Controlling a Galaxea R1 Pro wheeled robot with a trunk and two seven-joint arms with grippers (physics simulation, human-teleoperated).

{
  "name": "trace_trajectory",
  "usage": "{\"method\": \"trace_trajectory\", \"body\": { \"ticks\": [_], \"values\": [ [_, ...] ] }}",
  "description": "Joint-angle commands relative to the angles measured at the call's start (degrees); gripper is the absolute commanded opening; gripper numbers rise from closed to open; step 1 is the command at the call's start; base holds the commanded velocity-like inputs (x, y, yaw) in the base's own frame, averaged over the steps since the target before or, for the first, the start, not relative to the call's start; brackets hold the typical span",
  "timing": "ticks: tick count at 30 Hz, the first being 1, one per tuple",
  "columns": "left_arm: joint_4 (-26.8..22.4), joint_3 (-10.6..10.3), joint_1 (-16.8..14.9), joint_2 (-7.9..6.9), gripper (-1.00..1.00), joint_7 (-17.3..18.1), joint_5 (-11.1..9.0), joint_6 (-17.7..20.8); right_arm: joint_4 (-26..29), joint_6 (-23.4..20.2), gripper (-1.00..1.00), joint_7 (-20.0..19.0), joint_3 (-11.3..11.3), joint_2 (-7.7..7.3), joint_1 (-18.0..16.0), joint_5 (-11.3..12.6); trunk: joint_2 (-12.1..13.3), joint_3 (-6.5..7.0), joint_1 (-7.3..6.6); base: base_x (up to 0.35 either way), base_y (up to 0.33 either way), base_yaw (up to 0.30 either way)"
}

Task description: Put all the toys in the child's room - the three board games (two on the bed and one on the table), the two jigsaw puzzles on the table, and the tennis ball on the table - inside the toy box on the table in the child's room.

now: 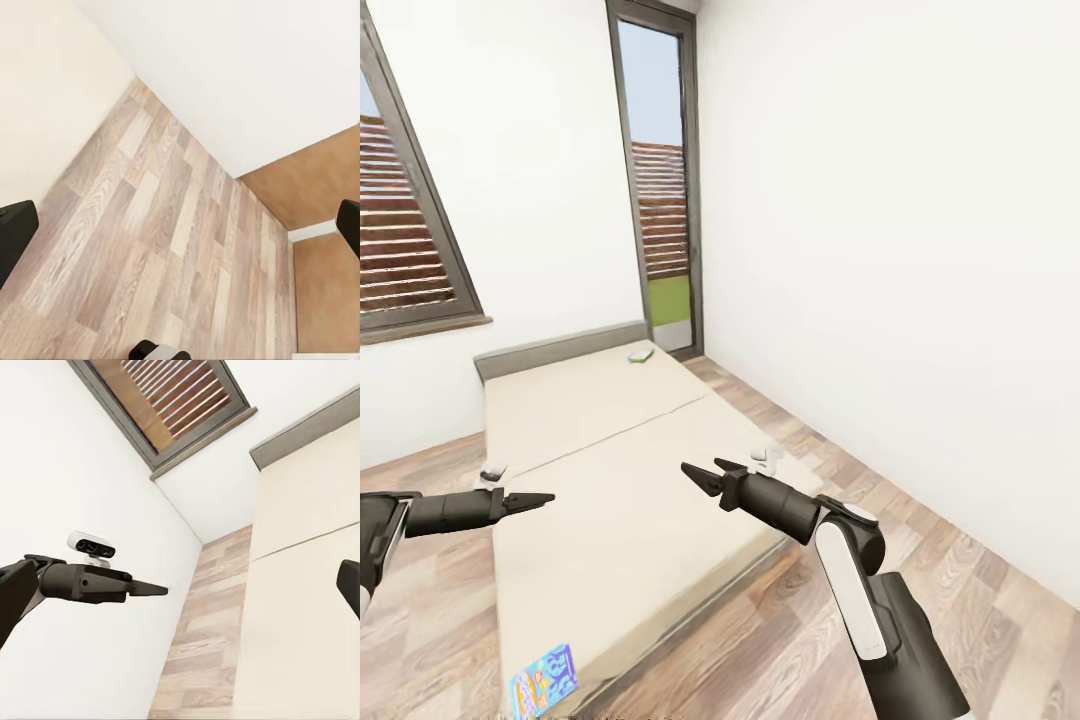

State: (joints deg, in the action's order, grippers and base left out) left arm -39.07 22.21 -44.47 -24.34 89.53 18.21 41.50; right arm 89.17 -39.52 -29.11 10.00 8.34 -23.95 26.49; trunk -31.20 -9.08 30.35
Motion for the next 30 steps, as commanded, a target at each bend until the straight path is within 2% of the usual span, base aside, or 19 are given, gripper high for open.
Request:
{"method": "trace_trajectory", "body": {
  "ticks": [1, 9, 30],
  "values": [
    [-0.04, 0.21, -0.09, 0.06, 1.0, 0.47, 0.6, 0.6, 0.04, -0.38, 1.0, 0.0, -0.07, 0.01, -0.04, 0.25, -0.1, -0.11, 0.02, 0.0, -0.297, 0.283],
    [-0.04, 0.26, -0.09, 0.03, 1.0, 0.47, 0.6, 0.6, 0.04, -0.38, 1.0, 0.02, -0.07, 0.01, -0.04, 0.23, -0.1, -0.11, 0.02, 0.0, -0.172, 0.284],
    [-0.04, 0.27, -0.09, 0.05, 1.0, 0.47, 0.6, 0.6, 0.04, -0.38, 1.0, 0.1, -0.07, 0.07, -0.04, 0.2, -0.1, -0.11, 0.02, 0.0, -0.01, 0.284]
  ]
}}
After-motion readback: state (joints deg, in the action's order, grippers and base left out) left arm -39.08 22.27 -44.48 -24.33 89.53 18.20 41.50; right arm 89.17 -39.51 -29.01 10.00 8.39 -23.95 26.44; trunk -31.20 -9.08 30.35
